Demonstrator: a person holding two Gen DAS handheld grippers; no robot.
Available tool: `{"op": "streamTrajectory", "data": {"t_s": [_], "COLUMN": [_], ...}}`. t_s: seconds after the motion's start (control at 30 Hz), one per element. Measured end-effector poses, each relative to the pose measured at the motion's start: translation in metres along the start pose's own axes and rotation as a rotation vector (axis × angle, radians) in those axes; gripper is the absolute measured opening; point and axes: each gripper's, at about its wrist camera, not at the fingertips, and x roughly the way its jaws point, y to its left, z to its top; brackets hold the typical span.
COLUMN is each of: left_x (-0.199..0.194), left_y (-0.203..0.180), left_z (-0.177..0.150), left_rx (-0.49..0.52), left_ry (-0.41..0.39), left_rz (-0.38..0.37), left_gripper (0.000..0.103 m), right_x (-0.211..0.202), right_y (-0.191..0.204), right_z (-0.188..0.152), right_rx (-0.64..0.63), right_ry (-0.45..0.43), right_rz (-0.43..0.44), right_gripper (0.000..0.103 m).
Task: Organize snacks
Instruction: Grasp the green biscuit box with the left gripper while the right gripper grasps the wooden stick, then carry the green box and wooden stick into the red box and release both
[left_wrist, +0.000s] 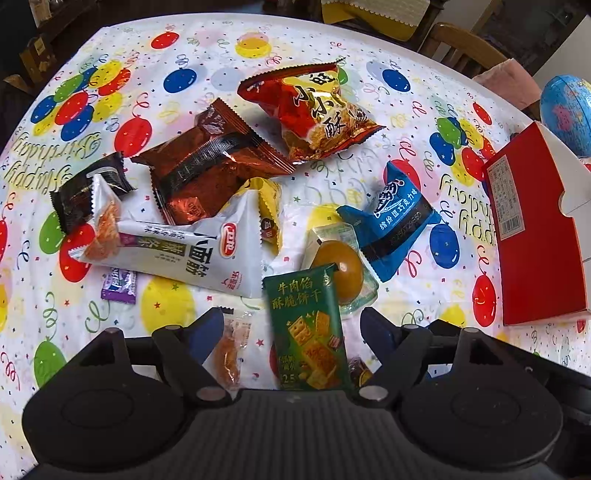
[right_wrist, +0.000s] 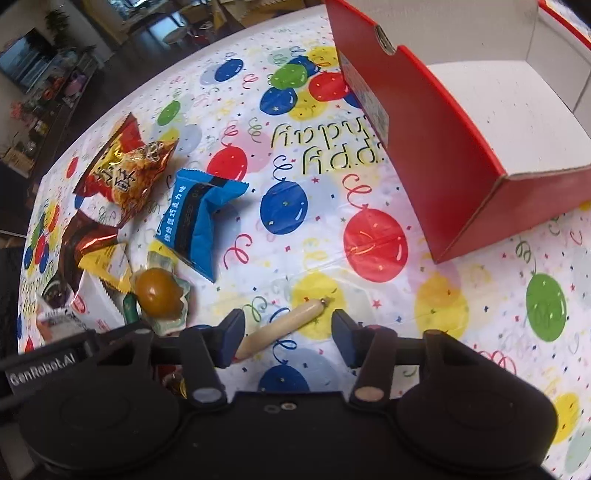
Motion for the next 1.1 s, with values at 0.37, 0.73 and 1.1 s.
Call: {"op": "streamTrajectory", "data": {"t_s": [0.37, 0.73, 1.1], "left_x": [0.013, 0.013, 0.005], "left_y": [-0.006, 0.004, 0.029], "left_z": [0.000, -0.002, -0.011], "left_rx": [0.018, -0.031, -0.095], "left_ry": [0.027, 0.048, 0.042], "left_rz": [-0.006, -0.030, -0.062], "left_gripper": [0.070, 0.039, 0.012], "right_x": [0.013, 0.012, -0.001], "right_y": [0.011, 0.011, -0.005], "right_z": [0.003, 0.002, -0.007], "right_rx": [0.045, -0.005, 0.005], "right_ry": [0.040, 0.038, -0.004], "right_rz": [-0.023, -0.004, 0.064], "right_gripper": [0.032, 0.011, 0.008]}}
